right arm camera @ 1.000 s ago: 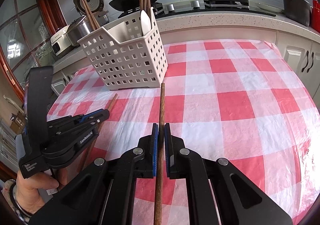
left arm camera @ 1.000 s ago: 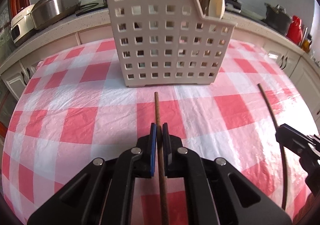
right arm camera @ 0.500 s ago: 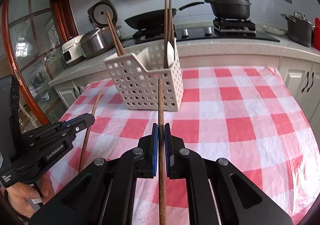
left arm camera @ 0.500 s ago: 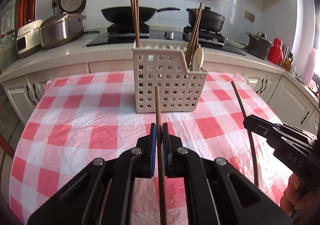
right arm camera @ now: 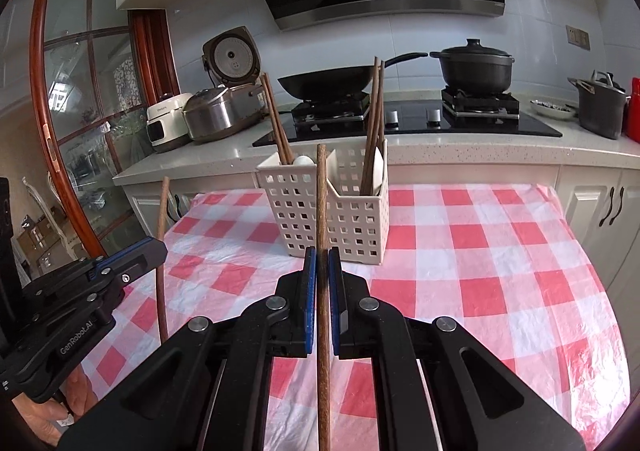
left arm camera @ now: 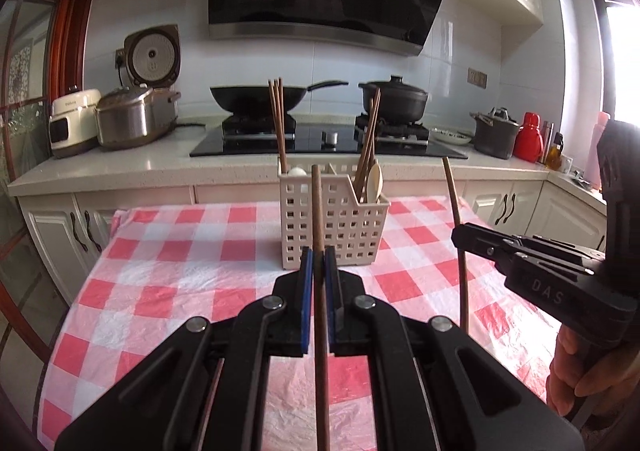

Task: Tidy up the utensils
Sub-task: 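Lift both chopsticks upright and carry them over the white basket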

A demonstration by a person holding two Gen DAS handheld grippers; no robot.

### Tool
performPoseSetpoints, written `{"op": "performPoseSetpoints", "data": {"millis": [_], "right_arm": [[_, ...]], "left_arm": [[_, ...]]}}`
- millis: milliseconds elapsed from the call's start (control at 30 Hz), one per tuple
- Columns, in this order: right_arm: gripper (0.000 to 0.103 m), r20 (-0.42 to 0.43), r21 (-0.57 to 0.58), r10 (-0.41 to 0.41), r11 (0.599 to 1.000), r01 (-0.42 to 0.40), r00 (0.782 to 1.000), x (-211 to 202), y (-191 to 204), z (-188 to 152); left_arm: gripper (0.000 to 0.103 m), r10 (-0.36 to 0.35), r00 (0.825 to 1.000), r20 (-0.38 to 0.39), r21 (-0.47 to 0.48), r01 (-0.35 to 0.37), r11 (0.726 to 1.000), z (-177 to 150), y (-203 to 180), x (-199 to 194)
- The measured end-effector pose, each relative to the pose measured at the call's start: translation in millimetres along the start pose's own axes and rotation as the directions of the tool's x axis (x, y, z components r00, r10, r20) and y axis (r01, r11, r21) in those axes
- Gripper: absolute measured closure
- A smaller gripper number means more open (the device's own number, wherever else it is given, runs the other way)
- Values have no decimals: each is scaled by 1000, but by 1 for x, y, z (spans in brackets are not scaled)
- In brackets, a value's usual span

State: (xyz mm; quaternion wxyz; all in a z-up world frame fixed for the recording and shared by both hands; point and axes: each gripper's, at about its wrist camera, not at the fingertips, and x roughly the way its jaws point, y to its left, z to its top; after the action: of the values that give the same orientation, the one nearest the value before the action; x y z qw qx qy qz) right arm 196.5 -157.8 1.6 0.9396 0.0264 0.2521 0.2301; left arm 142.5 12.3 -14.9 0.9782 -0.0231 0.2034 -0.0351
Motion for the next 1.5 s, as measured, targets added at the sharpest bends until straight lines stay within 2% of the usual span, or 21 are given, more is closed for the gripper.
{"op": "performPoseSetpoints", "data": {"millis": [400, 600, 967, 1500], "right_arm": [[97, 101, -93, 29, 995, -20, 994, -27, 28, 3], [97, 109, -113, 30, 993, -18, 994, -28, 35, 2], [97, 114, -107, 31, 994, -19, 993, -31, 34, 2], [97, 114, -106, 26, 994, -13, 993, -32, 33, 2]], "left_arm": [[97, -9, 996, 93, -9, 10, 1000, 4, 1, -23], [97, 6, 990, 142, 9, -8, 1000, 7, 1, -29], [97, 11, 985, 172, 15, -13, 1000, 6, -1, -31], [97, 5, 986, 168, 8, -6, 1000, 7, 2, -29]]}}
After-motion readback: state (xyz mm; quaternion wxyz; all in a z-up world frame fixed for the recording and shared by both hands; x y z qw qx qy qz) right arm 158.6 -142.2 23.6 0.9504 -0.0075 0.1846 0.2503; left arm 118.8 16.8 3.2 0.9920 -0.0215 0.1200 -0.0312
